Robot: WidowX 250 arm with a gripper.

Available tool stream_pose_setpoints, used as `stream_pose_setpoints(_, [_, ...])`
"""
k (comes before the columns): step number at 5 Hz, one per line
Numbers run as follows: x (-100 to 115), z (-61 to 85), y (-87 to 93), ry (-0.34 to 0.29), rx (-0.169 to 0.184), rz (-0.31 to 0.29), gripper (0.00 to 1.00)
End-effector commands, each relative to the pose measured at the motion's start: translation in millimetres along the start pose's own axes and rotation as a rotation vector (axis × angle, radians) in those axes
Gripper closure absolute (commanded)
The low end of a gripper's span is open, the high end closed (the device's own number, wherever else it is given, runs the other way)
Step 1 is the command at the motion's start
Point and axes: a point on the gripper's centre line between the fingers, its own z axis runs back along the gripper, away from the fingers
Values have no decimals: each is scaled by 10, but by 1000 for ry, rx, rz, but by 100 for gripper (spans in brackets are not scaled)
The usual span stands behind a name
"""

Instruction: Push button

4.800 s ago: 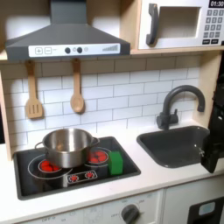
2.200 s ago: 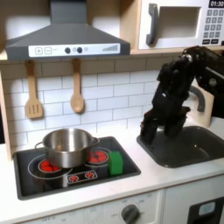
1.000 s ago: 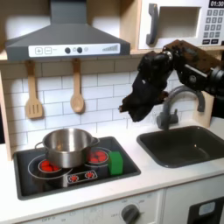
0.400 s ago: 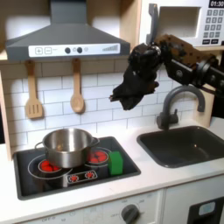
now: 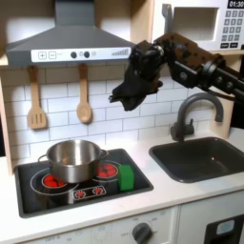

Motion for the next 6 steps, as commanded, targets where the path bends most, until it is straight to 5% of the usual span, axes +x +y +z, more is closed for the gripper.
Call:
stream_pose_setpoints(1, [227, 1, 67, -65, -3, 21, 100])
stream_pose_setpoints(6, [612, -1, 189, -152, 12, 54, 100])
